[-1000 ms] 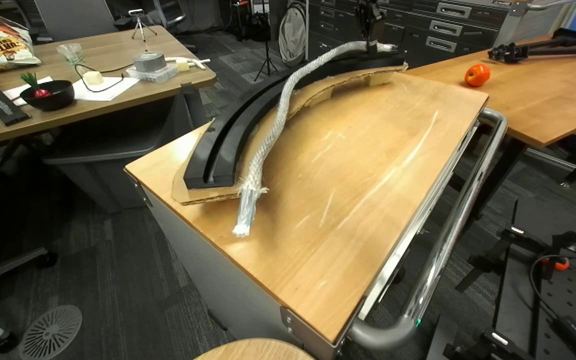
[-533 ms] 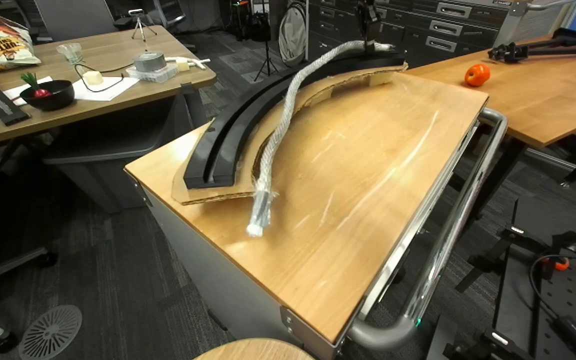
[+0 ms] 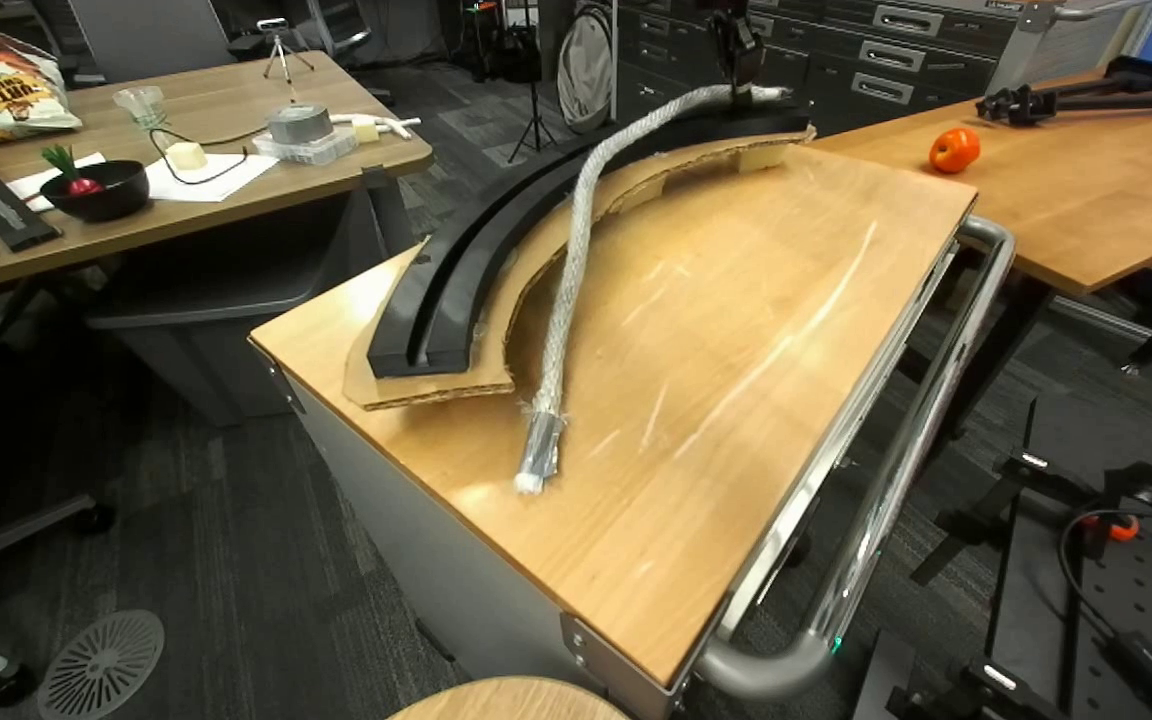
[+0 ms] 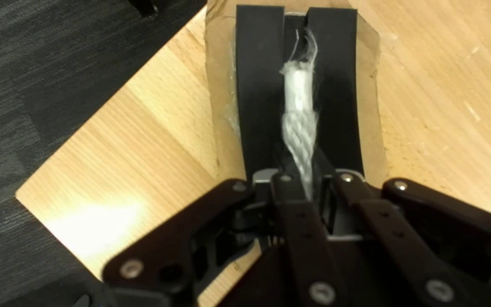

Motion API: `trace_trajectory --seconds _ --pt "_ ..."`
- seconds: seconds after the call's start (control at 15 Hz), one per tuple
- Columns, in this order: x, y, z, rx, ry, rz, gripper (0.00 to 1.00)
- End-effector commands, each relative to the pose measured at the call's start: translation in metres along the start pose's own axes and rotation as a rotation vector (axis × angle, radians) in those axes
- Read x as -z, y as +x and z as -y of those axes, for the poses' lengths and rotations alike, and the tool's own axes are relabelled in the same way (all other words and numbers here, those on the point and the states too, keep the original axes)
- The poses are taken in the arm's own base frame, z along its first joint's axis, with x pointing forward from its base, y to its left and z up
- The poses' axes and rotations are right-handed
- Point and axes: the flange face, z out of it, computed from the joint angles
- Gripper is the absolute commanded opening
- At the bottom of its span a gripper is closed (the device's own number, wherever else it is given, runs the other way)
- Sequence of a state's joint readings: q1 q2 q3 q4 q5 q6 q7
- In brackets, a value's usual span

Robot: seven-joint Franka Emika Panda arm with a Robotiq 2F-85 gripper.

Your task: Put the white rope on the black board

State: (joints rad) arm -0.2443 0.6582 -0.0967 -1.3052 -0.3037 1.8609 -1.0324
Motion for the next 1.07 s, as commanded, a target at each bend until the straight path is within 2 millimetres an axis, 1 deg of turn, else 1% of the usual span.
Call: trace_trajectory --seconds 0.0,0.07,0.27,0.47,0.67,0.8,0.87,1.0 --pt "0.008 -0.001 -0.003 0.019 -0.009 0.023 0.38" --pt "0.010 -0.002 -0.002 0.018 -0.011 0.022 0.40" --pt "0.014 -0.008 -0.002 0.005 -0.018 0.023 0.63" --pt "0.018 -0.018 -0.003 -0.010 -0.026 0.023 0.63" --pt "0.022 -0.025 -0.005 -0.023 -0.031 0.021 0.50" --pt "0.023 -0.025 -0.006 -0.017 -0.023 0.012 0.26" --pt "0.023 -0.024 -0.006 -0.013 -0.022 0.012 0.25" --pt "0.022 -0.021 -0.004 0.003 -0.009 0.007 0.08"
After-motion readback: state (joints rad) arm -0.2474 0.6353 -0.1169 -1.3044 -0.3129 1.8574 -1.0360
